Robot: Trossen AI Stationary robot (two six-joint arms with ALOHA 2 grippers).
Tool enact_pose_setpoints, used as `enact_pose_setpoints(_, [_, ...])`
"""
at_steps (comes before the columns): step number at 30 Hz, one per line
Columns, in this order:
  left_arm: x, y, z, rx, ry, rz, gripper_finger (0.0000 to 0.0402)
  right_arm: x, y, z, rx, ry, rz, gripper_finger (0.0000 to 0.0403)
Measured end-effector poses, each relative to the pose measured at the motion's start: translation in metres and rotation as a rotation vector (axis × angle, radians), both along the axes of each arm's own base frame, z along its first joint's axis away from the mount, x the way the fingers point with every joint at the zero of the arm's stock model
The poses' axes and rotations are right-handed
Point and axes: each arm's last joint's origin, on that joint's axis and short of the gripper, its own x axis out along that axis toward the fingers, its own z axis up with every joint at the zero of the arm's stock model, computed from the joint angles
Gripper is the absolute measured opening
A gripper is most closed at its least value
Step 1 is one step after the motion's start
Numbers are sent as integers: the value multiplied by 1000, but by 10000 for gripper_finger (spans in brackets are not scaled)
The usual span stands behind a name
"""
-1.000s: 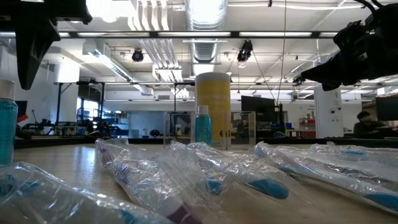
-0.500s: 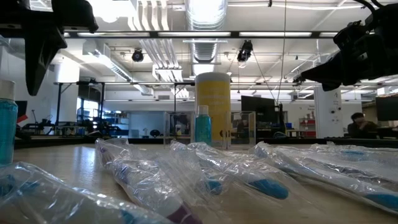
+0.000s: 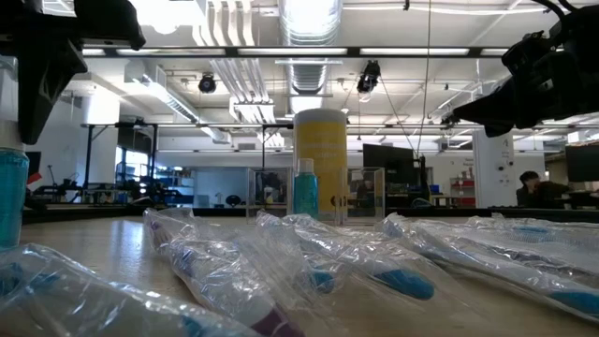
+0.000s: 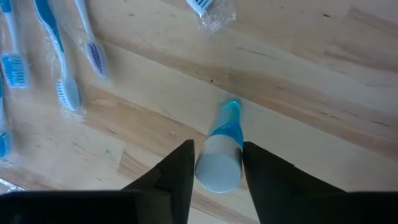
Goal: Pick & Place toothbrushing station
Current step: Put the blue mouthwash into the transparent organizer
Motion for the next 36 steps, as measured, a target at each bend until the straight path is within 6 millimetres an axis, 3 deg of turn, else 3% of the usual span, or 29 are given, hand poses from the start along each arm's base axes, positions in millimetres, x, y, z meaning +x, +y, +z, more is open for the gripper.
enact_pose_setpoints(7, [1,1,0,-21,13,3,98,0,0,0,0,0,0,8])
enact_pose_setpoints(20, [2,6,4,-52,6,74,97,0,0,0,-3,0,2,8])
enact_pose_setpoints(36, [-16,40,55,-206,-192,373,96,0,0,0,-12,1,4,8])
